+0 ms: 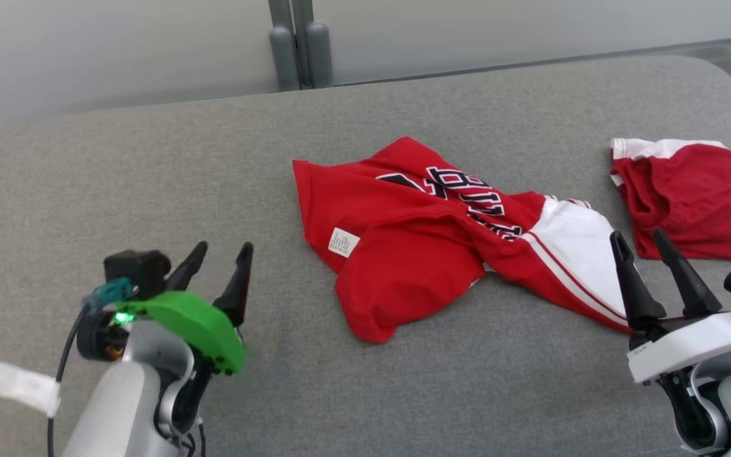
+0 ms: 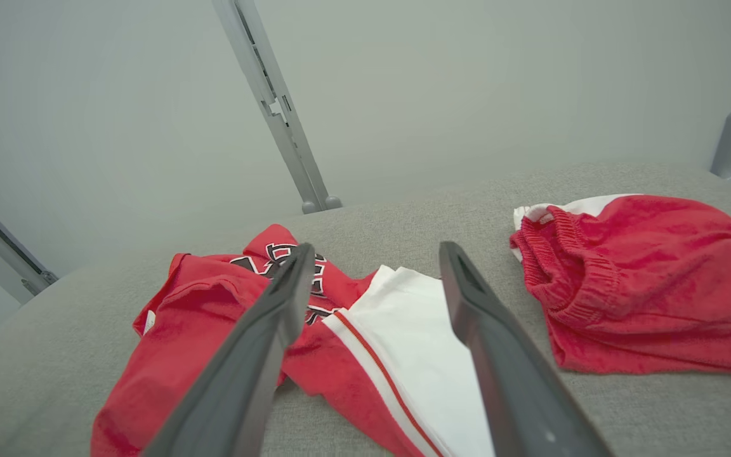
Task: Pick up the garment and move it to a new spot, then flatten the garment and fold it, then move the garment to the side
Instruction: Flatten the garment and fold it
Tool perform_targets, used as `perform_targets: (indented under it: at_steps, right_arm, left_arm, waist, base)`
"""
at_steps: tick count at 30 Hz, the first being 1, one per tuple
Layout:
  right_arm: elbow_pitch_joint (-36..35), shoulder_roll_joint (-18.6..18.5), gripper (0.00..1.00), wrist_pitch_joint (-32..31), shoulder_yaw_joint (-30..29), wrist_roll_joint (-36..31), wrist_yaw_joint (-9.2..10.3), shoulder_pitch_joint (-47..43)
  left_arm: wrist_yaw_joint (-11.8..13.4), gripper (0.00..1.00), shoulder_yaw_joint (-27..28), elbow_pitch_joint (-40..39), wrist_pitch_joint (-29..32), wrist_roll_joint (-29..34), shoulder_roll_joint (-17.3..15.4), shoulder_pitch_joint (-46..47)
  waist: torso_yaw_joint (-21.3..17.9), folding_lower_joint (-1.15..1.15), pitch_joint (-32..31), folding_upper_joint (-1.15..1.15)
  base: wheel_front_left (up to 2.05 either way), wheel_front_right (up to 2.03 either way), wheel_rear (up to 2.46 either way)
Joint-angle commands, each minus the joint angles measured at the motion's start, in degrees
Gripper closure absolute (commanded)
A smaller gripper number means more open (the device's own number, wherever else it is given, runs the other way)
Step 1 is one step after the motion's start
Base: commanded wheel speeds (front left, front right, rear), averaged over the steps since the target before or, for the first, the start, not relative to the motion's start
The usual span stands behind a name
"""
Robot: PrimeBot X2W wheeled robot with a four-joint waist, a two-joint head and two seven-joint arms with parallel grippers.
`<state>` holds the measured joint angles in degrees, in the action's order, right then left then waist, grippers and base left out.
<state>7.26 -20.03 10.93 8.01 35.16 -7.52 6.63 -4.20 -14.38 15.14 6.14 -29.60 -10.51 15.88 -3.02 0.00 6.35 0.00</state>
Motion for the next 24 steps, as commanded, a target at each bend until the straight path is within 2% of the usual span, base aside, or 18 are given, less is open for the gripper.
perform_targets:
  at_steps: [1, 4, 12, 14, 24]
  right_arm:
    - [0.4, 0.4, 0.00, 0.6, -0.1, -0.3, 0.06, 0.8]
    - [0.6, 1.1, 0.00, 1.1, 0.8, -0.1, 0.05, 2.3]
    - [1.9, 2.3, 0.00, 2.5, 5.2, 1.2, 0.05, 7.1]
    - [2.4, 2.5, 0.00, 2.9, 6.3, 1.6, 0.05, 8.3]
    - [4.8, 3.5, 0.00, 4.2, 9.5, 3.3, 0.04, 11.7]
  left_arm:
    - [-0.4, 0.00, -0.5, -0.1, 2.2, -0.2, -0.5, 2.8]
    - [-1.1, 0.00, -0.9, 1.4, 9.6, -3.6, 0.1, 7.1]
    - [-2.4, 0.00, -0.3, 11.2, 25.3, -10.4, -3.3, 18.1]
    - [-2.5, 0.00, -0.4, 13.5, 28.3, -11.4, -5.1, 20.4]
    - [-3.1, 0.00, -0.8, 22.7, 35.3, -14.9, -8.0, 27.1]
  waist:
    - [-2.0, 0.00, 1.9, 0.00]
    - [-4.1, 0.00, 4.0, 0.00]
    - [-10.7, 0.00, 8.8, 0.00]
    - [-12.0, 0.00, 9.8, 0.00]
    - [-16.8, 0.00, 13.1, 0.00]
  base:
    - [0.00, 0.00, 0.00]
    - [0.00, 0.00, 0.00]
    - [0.00, 0.00, 0.00]
    - [0.00, 0.00, 0.00]
    - [0.00, 0.00, 0.00]
